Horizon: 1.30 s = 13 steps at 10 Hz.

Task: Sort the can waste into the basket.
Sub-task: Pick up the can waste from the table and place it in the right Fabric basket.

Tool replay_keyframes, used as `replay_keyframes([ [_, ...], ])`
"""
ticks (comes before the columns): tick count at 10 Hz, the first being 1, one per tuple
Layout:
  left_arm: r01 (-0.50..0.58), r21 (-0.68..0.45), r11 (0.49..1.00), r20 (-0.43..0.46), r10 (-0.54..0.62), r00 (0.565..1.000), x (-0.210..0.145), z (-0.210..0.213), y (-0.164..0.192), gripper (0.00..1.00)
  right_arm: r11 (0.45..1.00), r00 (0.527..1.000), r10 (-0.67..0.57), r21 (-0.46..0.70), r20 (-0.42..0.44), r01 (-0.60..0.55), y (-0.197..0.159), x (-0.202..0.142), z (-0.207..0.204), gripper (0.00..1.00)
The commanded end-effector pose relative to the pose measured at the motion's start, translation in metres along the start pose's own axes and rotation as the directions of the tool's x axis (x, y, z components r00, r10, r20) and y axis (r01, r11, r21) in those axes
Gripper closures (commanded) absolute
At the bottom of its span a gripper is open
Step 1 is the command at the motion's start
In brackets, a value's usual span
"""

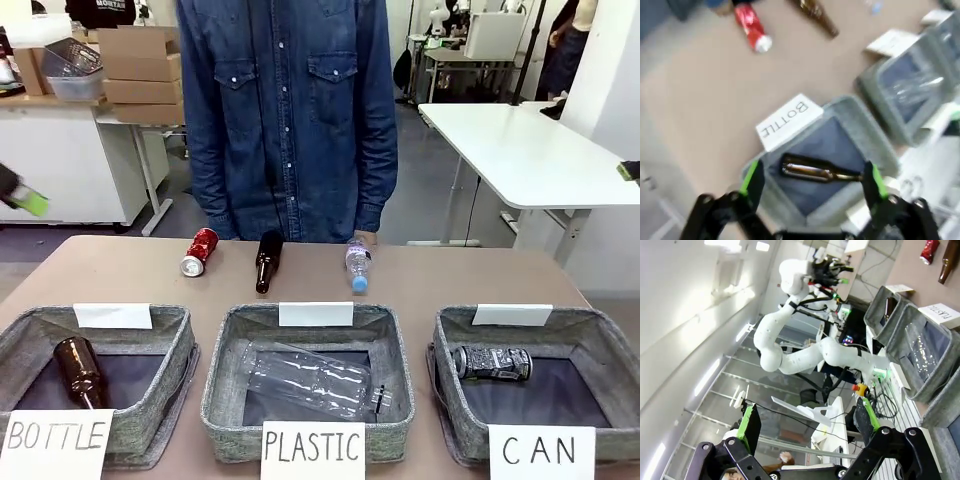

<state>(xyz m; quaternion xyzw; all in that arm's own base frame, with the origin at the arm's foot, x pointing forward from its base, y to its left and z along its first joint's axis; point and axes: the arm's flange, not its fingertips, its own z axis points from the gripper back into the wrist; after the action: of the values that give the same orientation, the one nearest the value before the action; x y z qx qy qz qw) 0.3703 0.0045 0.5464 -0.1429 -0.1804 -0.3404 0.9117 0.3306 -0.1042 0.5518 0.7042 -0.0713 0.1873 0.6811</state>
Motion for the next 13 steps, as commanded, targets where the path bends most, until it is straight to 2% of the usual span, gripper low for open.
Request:
replay_keyframes([
  [1,-0.061,-0.037,0.997,0.0,0.061,0.998,0.014,-0.014,0.013,0.0,1.0,1.0,0.027,-0.017,-0.008,-0.027,-0.001,-0.001,0.003,0.0],
  [2,0.0,0.0,1.0,0.0,0.0,1.0,0.0,0.0,0.0,0.0,1.0,1.0,0.027,-0.017,-0.008,-0.027,-0.001,-0.001,0.003,0.0],
  [4,0.0,0.0,1.0,0.0,0.0,1.0,0.0,0.0,0.0,0.0,1.0,1.0,0.027,-0.017,-0.008,-0.027,-0.001,-0.001,0.003,0.0],
  [5,0.011,-0.008,1.0,-0.018,-0.012,1.0,0.016,-0.024,0.004,0.0,1.0,1.0,0.027,-0.017,-0.008,-0.027,-0.001,-0.001,0.003,0.0],
  [6,-0.102,0.059,0.993,0.048,0.099,0.994,0.022,-0.028,0.005,0.0,1.0,1.0,0.027,-0.017,-0.008,-0.027,-0.001,-0.001,0.003,0.0],
  [7,-0.134,0.023,0.991,0.047,0.133,0.99,0.036,-0.045,0.011,0.0,1.0,1.0,0.027,-0.017,-0.008,-0.027,-0.001,-0.001,0.003,0.0],
  [8,-0.256,0.065,0.965,0.088,0.25,0.964,0.053,-0.063,0.022,0.0,1.0,1.0,0.027,-0.017,-0.008,-0.027,-0.001,-0.001,0.003,0.0],
  [10,-0.371,0.092,0.924,0.03,0.369,0.929,0.086,-0.103,0.048,0.0,1.0,1.0,0.027,-0.017,-0.008,-0.027,-0.001,-0.001,0.003,0.0],
  [11,-0.388,0.099,0.916,-0.014,0.391,0.92,0.099,-0.123,0.058,0.0,1.0,1.0,0.027,-0.017,-0.008,-0.027,-0.001,-0.001,0.003,0.0],
  [13,-0.438,0.11,0.892,-0.04,0.444,0.895,0.116,-0.152,0.078,0.0,1.0,1.0,0.027,-0.017,-0.008,-0.027,-0.001,-0.001,0.003,0.0],
])
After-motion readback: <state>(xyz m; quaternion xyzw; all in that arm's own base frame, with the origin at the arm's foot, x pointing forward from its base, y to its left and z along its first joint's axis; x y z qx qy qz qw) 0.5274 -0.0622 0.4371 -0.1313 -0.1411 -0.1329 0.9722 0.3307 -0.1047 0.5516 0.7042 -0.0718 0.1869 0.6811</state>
